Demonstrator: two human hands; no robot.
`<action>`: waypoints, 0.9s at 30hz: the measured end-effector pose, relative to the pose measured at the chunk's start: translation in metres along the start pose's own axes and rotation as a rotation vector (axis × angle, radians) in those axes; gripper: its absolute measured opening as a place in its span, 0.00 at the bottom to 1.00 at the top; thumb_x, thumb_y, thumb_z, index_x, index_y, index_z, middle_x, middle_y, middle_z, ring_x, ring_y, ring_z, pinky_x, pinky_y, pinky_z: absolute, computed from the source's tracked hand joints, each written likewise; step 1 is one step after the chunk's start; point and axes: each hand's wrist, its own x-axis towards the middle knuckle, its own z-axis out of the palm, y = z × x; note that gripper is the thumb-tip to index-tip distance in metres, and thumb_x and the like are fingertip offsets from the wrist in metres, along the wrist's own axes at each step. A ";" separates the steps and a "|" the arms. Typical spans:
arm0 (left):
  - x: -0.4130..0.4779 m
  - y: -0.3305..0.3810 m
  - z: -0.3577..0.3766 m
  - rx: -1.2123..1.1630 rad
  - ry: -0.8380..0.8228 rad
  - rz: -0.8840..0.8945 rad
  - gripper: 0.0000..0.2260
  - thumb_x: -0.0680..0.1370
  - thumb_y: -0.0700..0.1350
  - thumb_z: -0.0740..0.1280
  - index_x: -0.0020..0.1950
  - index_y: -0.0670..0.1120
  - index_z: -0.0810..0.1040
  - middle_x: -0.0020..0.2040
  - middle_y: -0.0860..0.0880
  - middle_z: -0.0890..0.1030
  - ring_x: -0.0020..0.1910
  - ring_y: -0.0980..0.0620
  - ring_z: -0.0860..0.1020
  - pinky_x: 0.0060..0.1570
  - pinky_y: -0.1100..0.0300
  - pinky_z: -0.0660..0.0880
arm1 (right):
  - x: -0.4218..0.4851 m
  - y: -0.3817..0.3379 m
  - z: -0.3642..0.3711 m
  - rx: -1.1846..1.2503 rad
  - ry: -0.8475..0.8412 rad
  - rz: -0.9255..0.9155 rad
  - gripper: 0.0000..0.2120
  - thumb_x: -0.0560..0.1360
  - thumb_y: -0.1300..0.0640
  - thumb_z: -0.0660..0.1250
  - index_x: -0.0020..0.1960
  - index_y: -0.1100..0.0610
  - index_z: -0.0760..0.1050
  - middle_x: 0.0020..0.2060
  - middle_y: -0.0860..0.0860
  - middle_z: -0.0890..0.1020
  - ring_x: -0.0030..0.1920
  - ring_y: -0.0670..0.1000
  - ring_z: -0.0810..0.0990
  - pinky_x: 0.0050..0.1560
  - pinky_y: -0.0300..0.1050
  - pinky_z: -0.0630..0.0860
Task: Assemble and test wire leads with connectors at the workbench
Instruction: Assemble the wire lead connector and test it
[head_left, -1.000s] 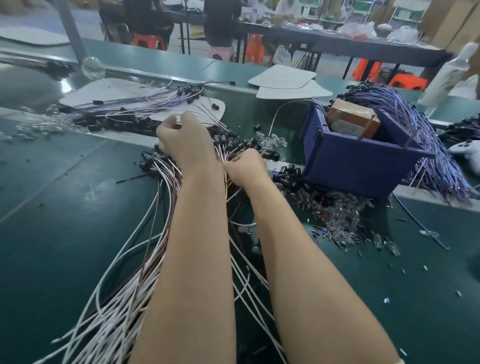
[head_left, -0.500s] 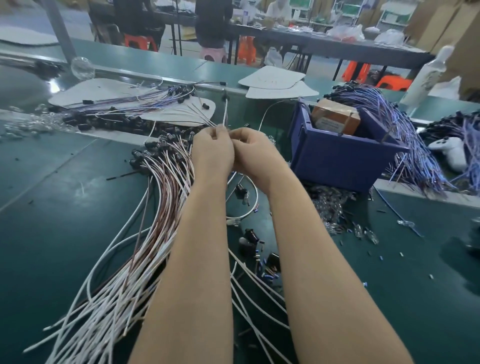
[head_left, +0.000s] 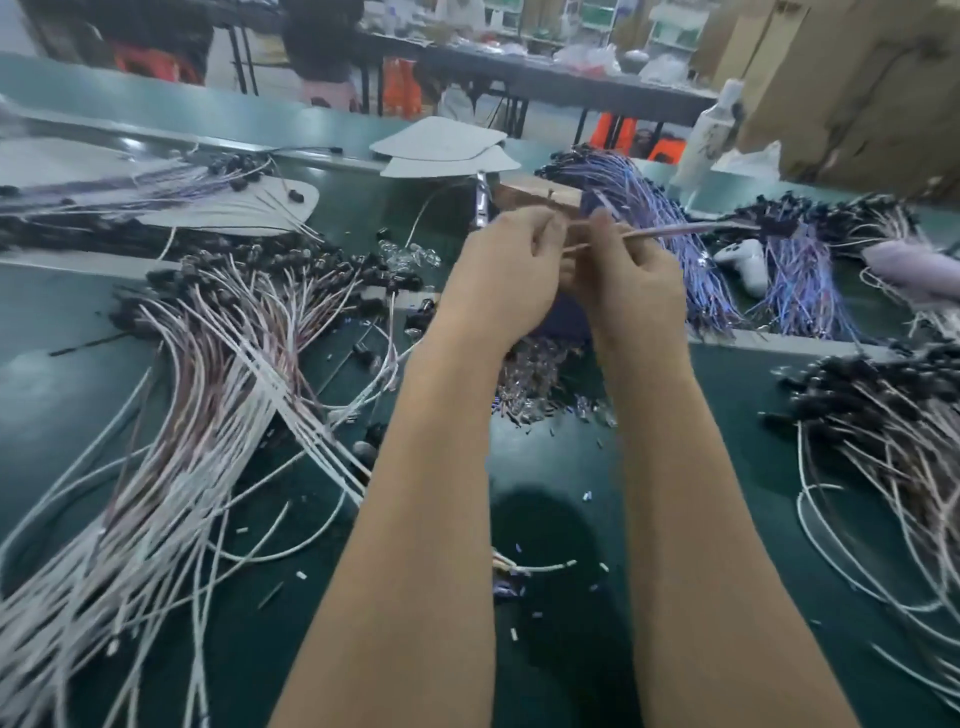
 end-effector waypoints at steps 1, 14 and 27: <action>-0.002 -0.002 0.006 0.023 -0.046 -0.027 0.13 0.82 0.46 0.57 0.58 0.44 0.78 0.47 0.46 0.83 0.47 0.47 0.80 0.52 0.55 0.75 | 0.001 -0.003 -0.014 0.123 0.090 0.043 0.12 0.80 0.59 0.60 0.42 0.63 0.76 0.28 0.51 0.80 0.29 0.46 0.78 0.32 0.37 0.76; -0.002 -0.019 0.032 0.064 -0.045 -0.133 0.06 0.79 0.45 0.64 0.49 0.46 0.81 0.37 0.50 0.76 0.37 0.52 0.72 0.42 0.62 0.68 | 0.002 0.021 -0.046 0.336 0.120 0.340 0.10 0.79 0.60 0.63 0.39 0.59 0.77 0.28 0.49 0.82 0.29 0.43 0.80 0.31 0.34 0.76; -0.001 -0.024 0.042 -0.117 0.105 -0.224 0.06 0.79 0.46 0.65 0.45 0.45 0.79 0.35 0.53 0.80 0.37 0.56 0.77 0.46 0.61 0.74 | 0.001 0.023 -0.037 0.015 -0.036 0.348 0.11 0.78 0.57 0.65 0.39 0.60 0.78 0.28 0.50 0.79 0.26 0.44 0.75 0.29 0.34 0.74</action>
